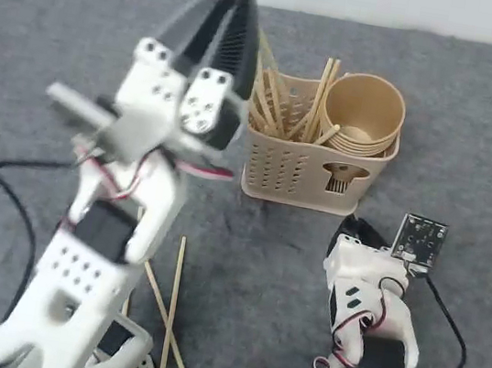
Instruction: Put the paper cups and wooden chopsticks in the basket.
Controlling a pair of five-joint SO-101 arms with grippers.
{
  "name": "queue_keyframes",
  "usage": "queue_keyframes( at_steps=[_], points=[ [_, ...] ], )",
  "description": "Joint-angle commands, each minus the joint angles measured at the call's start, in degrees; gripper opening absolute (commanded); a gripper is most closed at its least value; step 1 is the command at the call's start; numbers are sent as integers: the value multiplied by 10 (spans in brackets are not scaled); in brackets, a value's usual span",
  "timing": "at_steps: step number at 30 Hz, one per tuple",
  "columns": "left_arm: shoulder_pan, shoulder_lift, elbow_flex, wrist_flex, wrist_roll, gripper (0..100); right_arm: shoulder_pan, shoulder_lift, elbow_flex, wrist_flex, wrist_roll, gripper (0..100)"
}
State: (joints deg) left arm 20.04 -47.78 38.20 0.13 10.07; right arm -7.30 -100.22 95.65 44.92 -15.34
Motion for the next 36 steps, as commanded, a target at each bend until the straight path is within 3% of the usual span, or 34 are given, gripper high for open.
queue_keyframes(
  at_steps=[1, 6, 11, 14, 18, 22, 26, 30, 36],
  points=[
    [6, 50, -15, -14, -3, 18, 7, -1, 10, -7, 14, 47],
    [6, 76, -15, -11, -1, 126, 7, -2, 10, -7, 14, 47],
    [5, 55, -58, 112, -1, 144, 7, -1, 10, -7, 14, 47],
    [-11, 8, -100, 244, -1, 144, 7, 0, 10, -7, 14, 47],
    [-42, -59, -140, 508, -1, 145, 7, 0, 10, -7, 14, 47],
    [-120, -76, -142, 756, -1, 147, 7, 0, 10, -7, 14, 47],
    [-210, -31, -109, 909, -1, 147, 6, 0, 10, -7, 14, 47],
    [-255, 69, -53, 971, 0, 148, 7, 0, 10, -7, 14, 47],
    [-284, 233, -1, 947, 19, 148, 7, 0, 10, 3, 14, 47]
  ],
)
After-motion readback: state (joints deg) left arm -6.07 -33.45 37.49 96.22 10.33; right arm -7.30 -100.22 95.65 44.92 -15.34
